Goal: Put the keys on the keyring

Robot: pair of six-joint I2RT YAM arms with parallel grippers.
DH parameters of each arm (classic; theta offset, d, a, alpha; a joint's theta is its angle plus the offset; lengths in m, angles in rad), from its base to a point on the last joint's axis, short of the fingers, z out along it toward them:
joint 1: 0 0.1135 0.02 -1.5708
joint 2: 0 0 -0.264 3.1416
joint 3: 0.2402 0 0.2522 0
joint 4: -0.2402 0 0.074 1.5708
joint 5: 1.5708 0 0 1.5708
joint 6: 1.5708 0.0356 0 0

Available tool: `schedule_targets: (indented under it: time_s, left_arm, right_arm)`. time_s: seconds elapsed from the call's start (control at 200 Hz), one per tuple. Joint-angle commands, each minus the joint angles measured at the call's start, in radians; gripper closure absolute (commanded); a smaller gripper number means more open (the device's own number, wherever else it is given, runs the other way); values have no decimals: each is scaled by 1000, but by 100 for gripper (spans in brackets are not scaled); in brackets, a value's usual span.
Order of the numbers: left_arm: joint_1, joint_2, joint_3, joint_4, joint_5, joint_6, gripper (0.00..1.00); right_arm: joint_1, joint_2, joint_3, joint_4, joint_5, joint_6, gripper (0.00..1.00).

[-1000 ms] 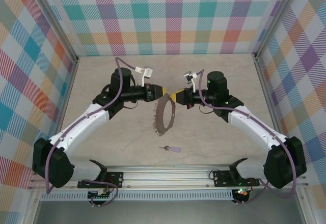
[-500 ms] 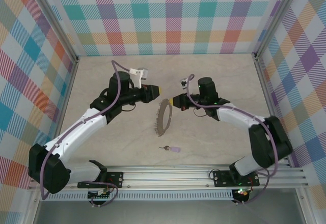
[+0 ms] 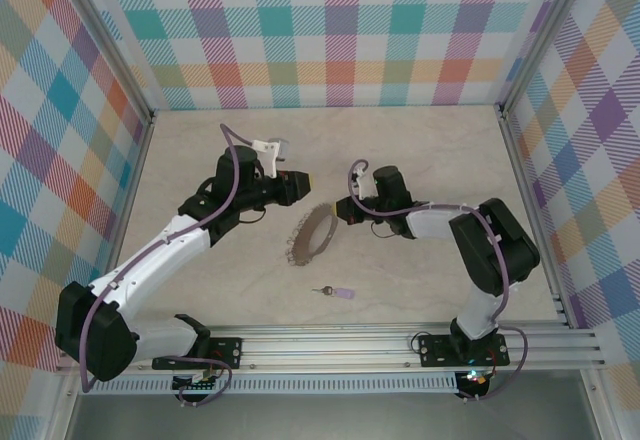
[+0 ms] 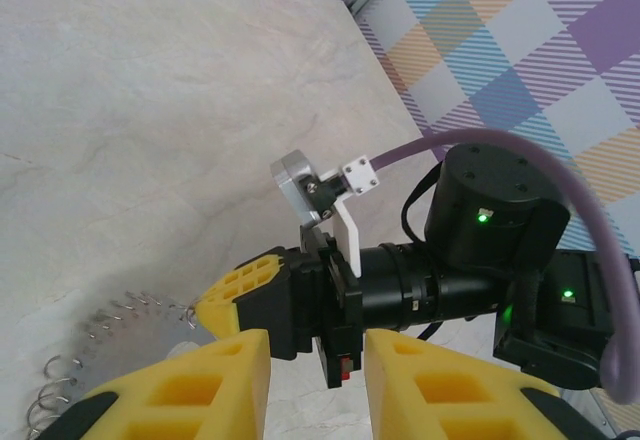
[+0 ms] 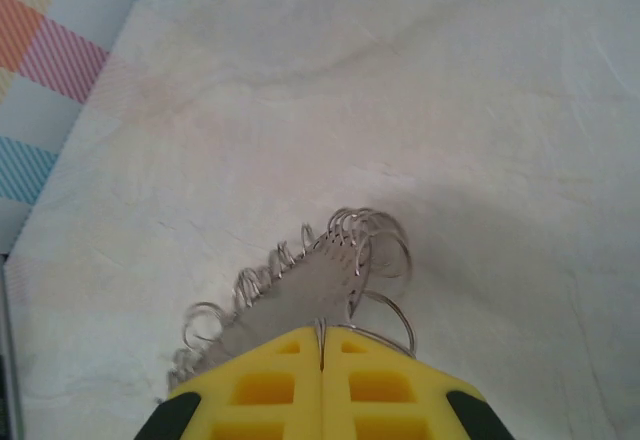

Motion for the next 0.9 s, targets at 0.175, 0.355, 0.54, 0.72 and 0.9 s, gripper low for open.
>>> schedule_targets:
  time_s: [0.175, 0.355, 0.54, 0.72, 0.9]
  left_arm:
    - [-6, -3, -51, 50, -1, -5, 69]
    - [-6, 3, -64, 67, 0, -6, 69]
    - [-6, 4, -72, 77, 5, -6, 69]
    - [-6, -1, -83, 85, 6, -8, 69]
    - [-6, -4, -96, 96, 5, -10, 69]
  right_arm:
    - [9, 59, -62, 81, 19, 15, 100]
    - [9, 69, -78, 83, 18, 17, 96]
    - [9, 61, -89, 71, 24, 14, 79]
    - [9, 46, -106, 68, 25, 9, 78]
    - [9, 1, -122, 55, 29, 6, 68]
